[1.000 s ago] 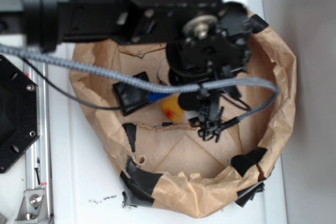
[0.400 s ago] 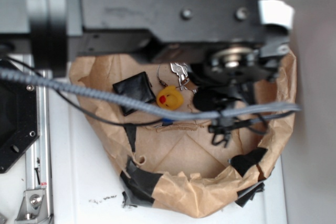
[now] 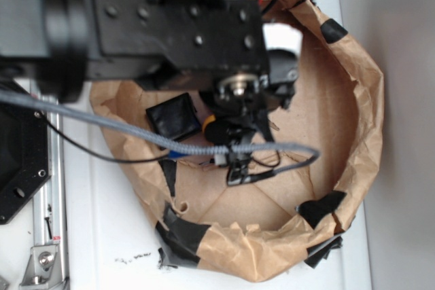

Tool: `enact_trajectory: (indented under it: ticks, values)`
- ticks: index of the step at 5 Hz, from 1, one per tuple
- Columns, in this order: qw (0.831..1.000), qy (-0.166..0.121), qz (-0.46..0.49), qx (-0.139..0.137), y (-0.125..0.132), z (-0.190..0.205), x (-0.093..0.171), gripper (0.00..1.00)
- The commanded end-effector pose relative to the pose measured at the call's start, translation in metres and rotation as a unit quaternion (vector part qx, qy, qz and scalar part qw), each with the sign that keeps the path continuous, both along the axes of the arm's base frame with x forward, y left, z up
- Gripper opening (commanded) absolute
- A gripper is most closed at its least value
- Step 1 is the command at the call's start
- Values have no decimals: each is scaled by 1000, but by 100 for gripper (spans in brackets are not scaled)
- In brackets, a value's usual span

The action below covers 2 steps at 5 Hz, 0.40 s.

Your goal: Grab the yellow duck.

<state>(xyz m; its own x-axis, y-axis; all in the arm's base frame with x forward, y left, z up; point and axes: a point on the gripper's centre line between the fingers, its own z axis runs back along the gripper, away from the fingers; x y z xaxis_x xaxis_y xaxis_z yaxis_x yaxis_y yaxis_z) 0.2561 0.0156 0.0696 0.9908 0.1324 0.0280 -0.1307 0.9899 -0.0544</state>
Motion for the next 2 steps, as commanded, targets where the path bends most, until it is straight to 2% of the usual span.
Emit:
enact_trajectory:
  ticks: [1,2]
  values:
    - [1000,-4,-18,9,-9,-9,12,100]
    - [1000,10,-29,6,-22,-24,18,97]
